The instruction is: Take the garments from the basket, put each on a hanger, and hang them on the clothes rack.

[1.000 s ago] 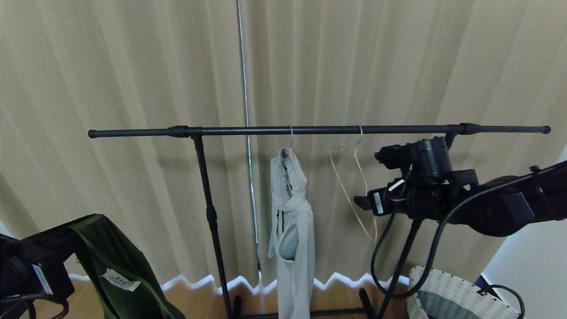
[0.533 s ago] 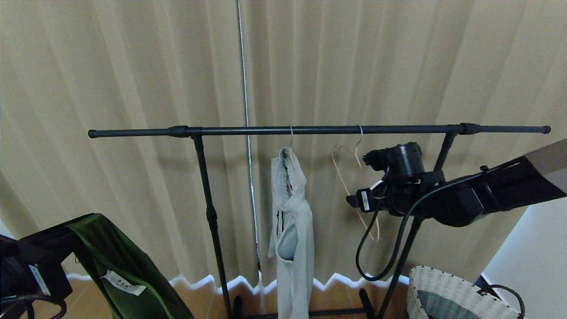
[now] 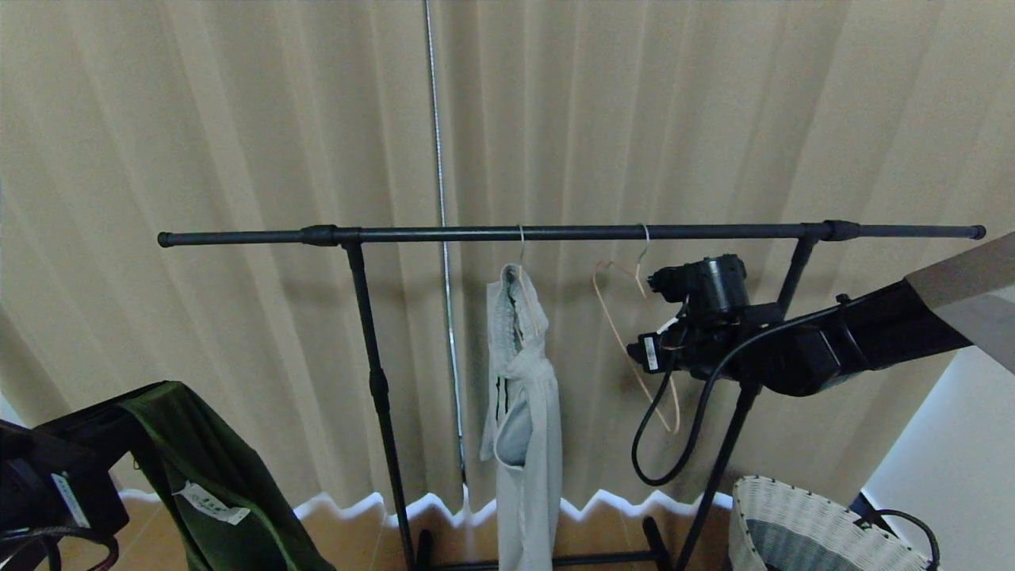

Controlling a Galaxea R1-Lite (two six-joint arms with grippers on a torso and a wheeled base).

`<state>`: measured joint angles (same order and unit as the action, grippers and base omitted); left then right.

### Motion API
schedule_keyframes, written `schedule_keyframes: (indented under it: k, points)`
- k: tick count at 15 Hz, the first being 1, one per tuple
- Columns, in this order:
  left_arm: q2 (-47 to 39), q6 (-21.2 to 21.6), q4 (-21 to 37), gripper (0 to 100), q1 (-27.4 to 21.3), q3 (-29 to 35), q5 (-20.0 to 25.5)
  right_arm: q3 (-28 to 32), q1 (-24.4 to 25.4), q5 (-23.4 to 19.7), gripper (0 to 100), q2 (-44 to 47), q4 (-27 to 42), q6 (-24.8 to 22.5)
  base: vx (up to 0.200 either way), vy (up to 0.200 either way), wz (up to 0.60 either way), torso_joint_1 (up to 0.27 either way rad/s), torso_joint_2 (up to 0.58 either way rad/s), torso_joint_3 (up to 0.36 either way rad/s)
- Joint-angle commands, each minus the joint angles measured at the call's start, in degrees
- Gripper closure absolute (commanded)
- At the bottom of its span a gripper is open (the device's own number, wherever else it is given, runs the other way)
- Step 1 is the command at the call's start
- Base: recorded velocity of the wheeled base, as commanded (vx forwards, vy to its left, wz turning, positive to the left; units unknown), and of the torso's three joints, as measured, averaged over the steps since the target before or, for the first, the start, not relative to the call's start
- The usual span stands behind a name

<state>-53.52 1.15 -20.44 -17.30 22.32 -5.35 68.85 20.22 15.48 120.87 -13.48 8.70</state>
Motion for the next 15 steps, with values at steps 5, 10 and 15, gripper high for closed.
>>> schedule_keyframes:
  k: [5, 10, 15]
  points:
    - [0.6, 0.1, 0.0, 100, 0.1, 0.1, 0.0, 0.0, 0.0, 1.0, 100, -1.4, 0.3, 0.0, 0.0, 0.0, 0.0, 0.0, 0.0, 0.0]
    - [0.7, 0.1, 0.0, 100, 0.1, 0.1, 0.0, -0.8, 0.0, 1.7, 100, -3.3, 0.1, 0.1, 0.0, 0.0, 0.0, 0.0, 0.0, 0.0]
    - [0.6, 0.2, 0.0, 100, 0.1, 0.0, 0.0, -5.7, 0.1, 2.4, 100, -9.2, -2.2, 0.2, 0.0, 0.0, 0.0, 0.0, 0.0, 0.0]
